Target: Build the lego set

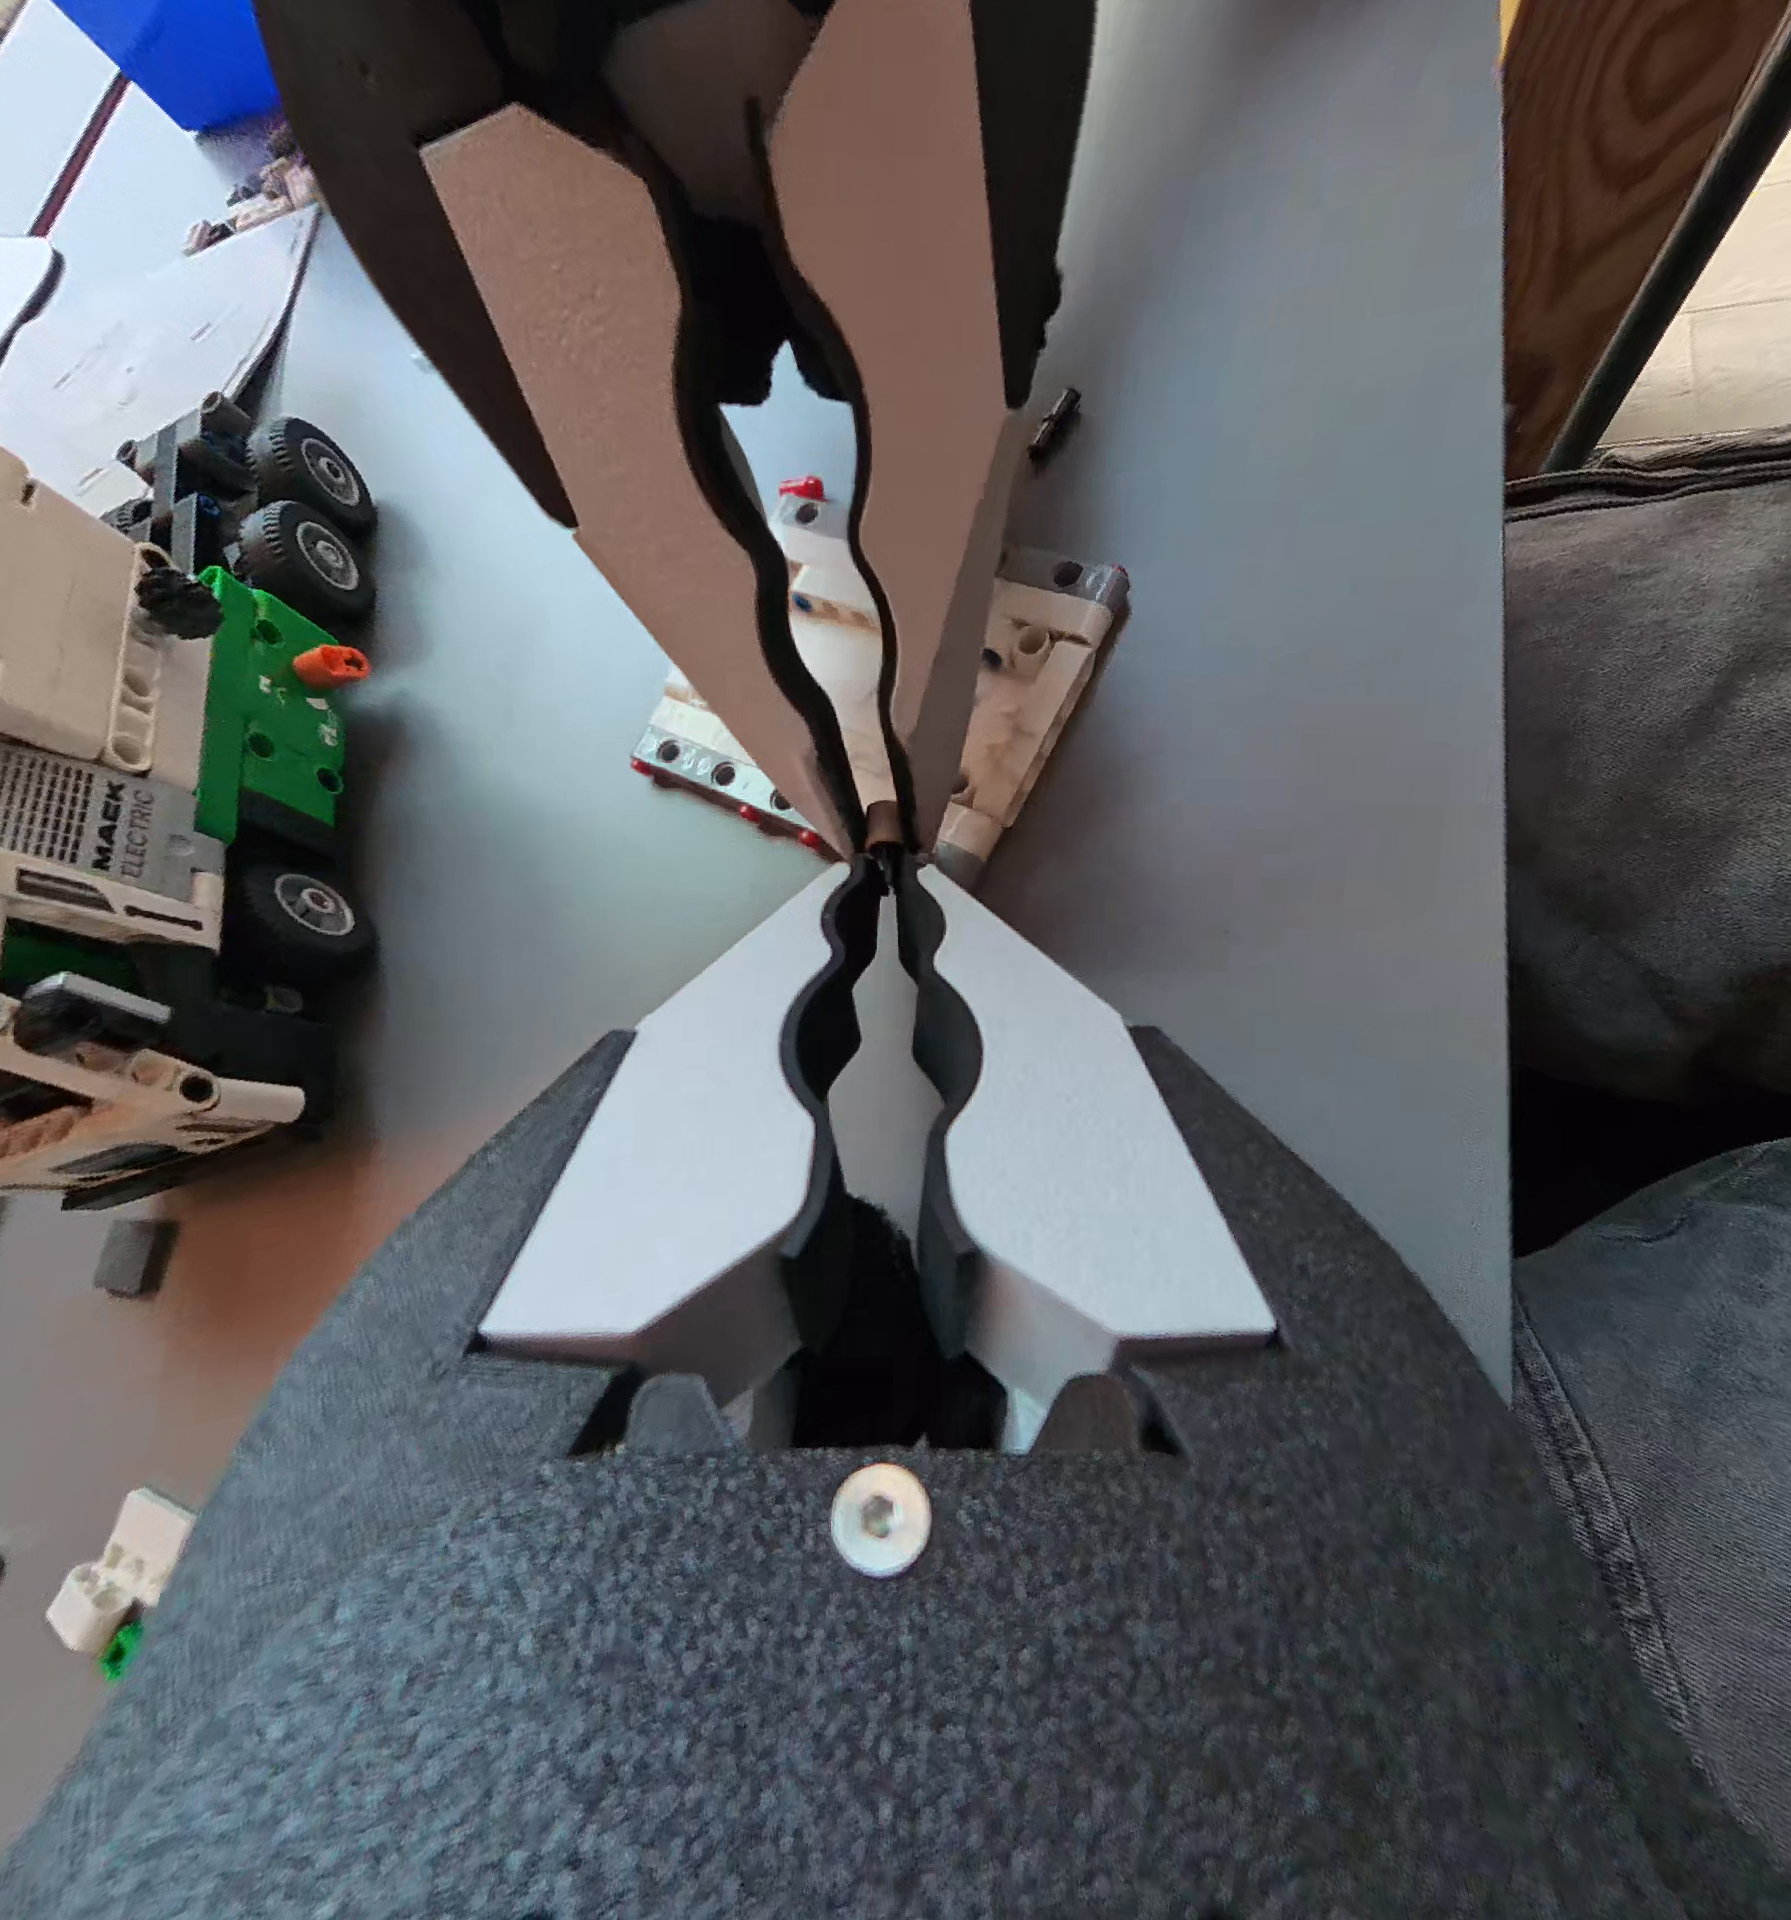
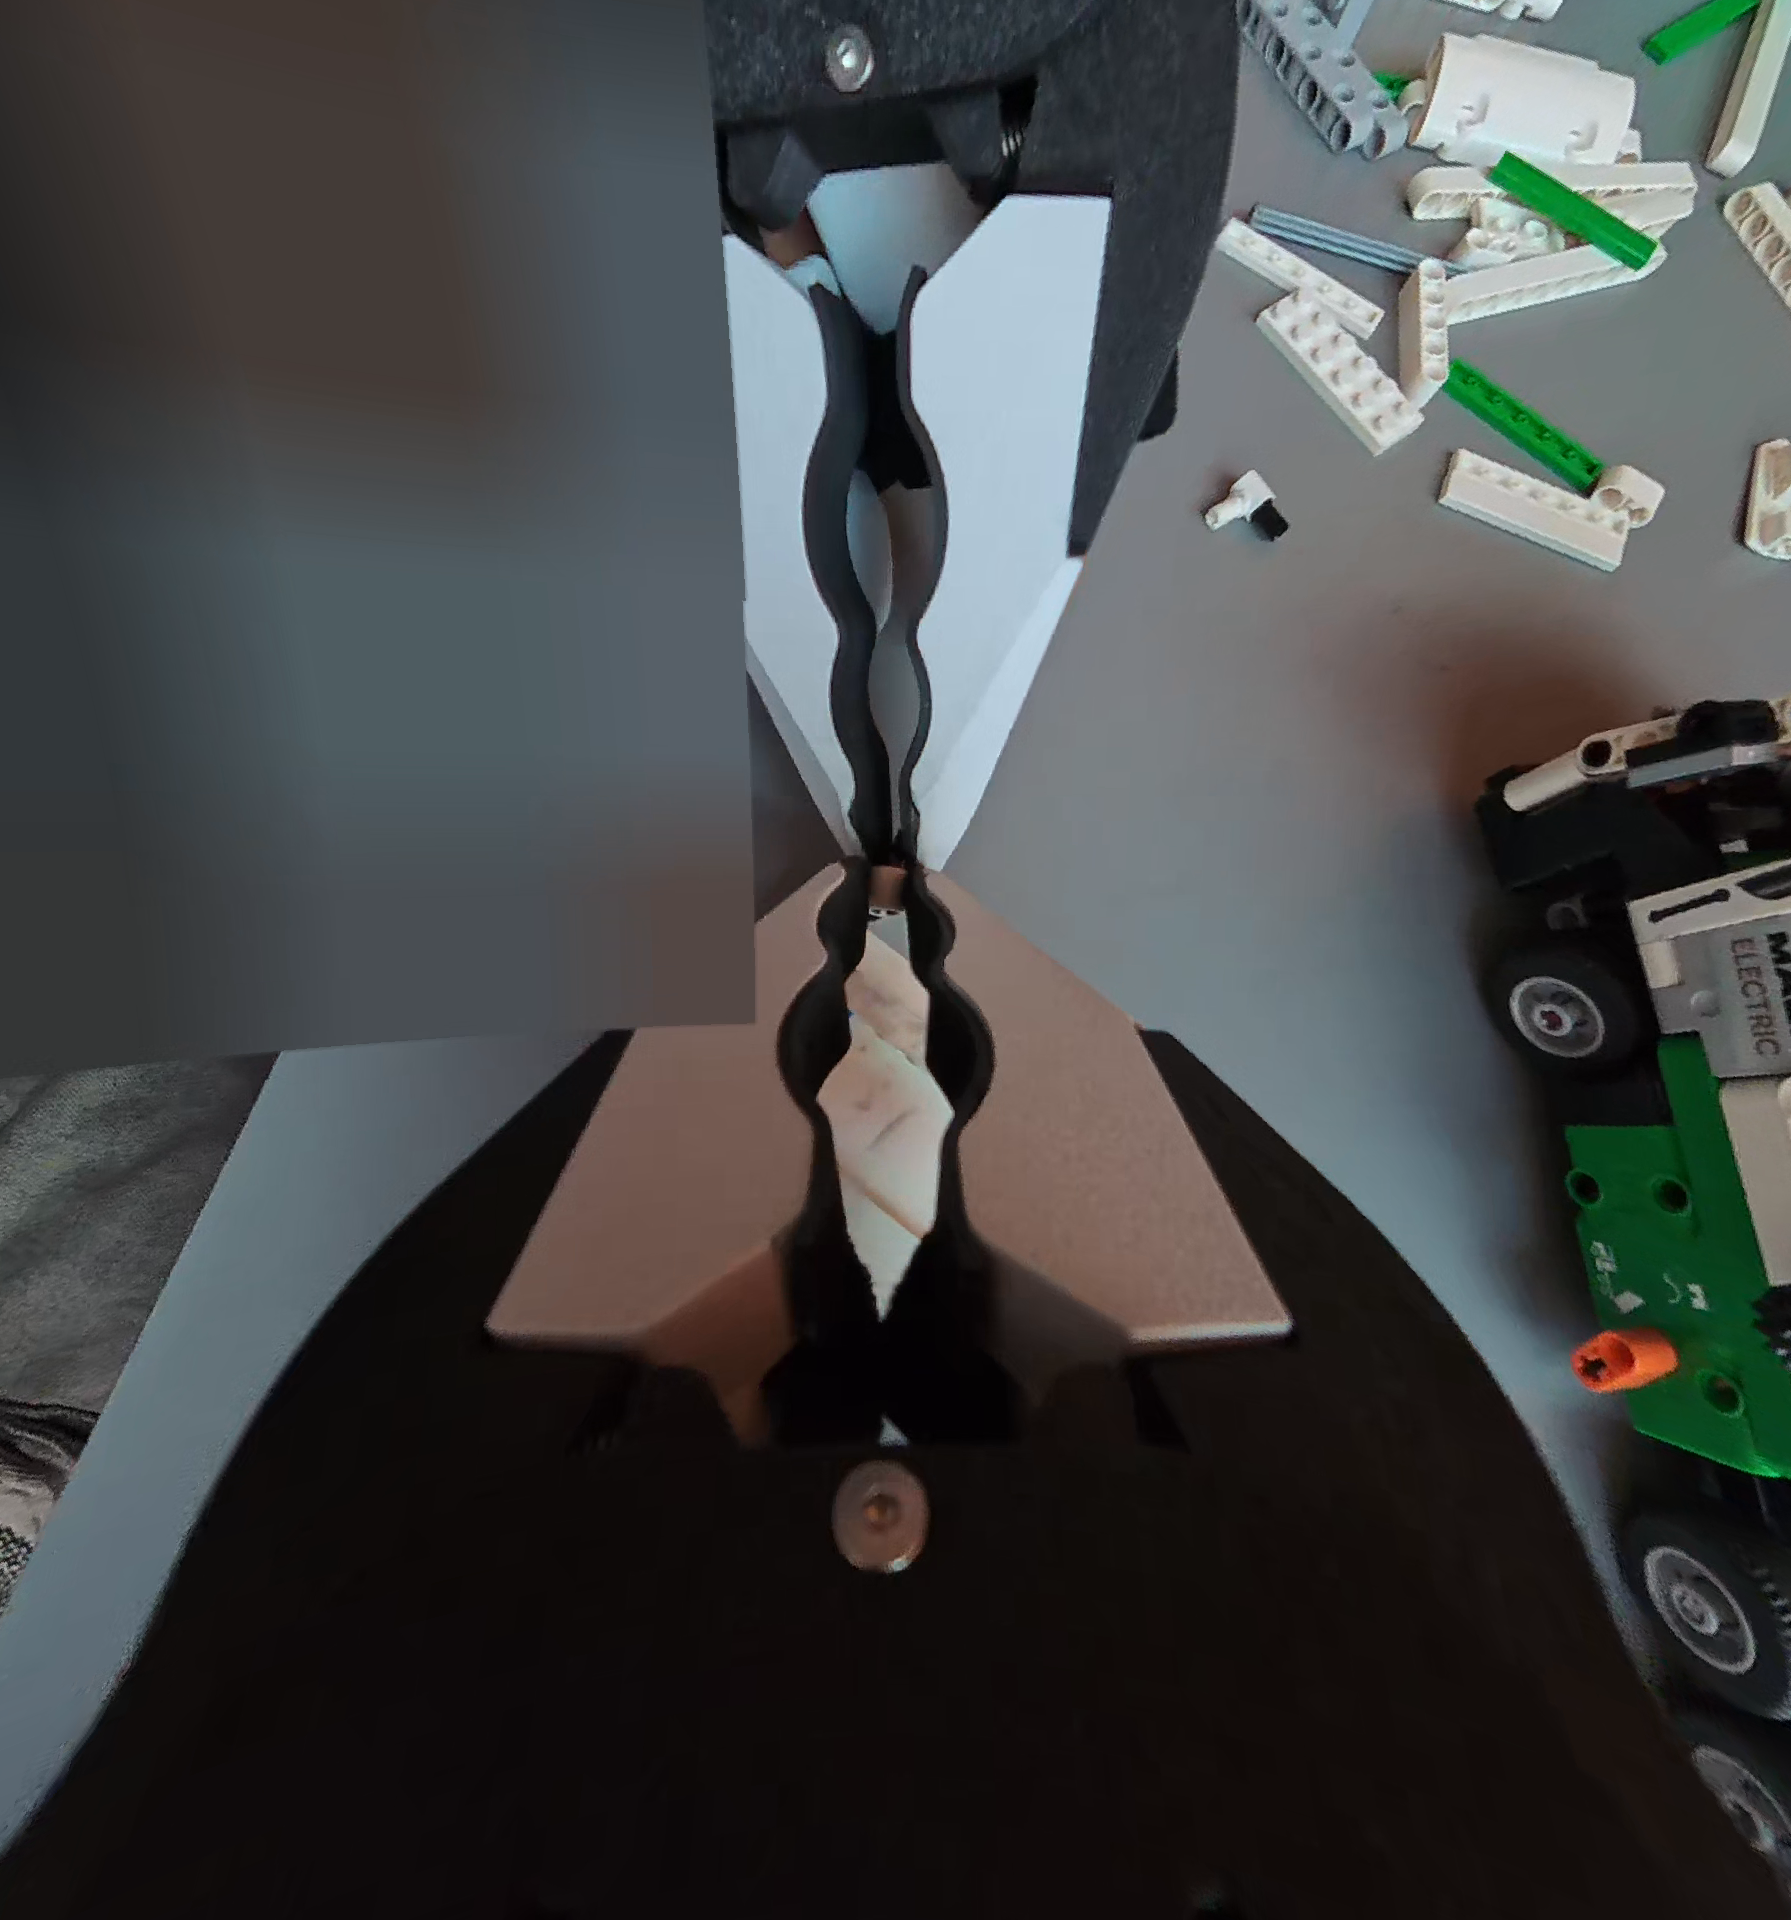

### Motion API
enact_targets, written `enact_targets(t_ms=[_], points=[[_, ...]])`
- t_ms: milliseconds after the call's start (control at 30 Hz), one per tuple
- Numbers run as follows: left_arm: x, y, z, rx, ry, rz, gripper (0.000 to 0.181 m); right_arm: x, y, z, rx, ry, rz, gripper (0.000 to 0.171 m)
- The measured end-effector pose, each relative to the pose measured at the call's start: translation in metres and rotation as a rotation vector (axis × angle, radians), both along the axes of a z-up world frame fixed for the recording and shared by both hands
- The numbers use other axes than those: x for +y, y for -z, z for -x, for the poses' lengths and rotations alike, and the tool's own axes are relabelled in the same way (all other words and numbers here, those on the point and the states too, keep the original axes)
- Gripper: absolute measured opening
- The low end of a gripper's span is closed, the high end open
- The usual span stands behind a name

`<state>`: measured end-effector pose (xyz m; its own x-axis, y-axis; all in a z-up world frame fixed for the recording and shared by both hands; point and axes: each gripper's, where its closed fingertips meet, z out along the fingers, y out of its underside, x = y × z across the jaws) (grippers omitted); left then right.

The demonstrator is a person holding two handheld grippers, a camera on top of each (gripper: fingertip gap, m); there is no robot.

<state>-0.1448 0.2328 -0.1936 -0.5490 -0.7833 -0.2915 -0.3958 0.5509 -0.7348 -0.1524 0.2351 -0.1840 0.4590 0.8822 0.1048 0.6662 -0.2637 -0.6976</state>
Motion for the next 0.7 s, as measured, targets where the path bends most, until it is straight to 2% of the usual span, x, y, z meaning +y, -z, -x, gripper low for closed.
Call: enact_targets(t_ms=[267,500,700], points=[[-0.0017,0.0011,-0.0015,0.037,0.064,0.040,0.002,-0.0014,0.0036,-0.0033,0.002,0.052,-0.012,0.006],[-0.0012,0.0002,-0.0024,-0.022,0.061,-0.033,0.001,-0.0003,0.0037,-0.0047,-0.157,0.046,-0.255,0.007],[-0.0027,-0.0003,-0.0012,-0.059,0.072,-0.078,0.001,-0.0011,0.0031,-0.0047,-0.311,0.027,-0.363,0.007]])
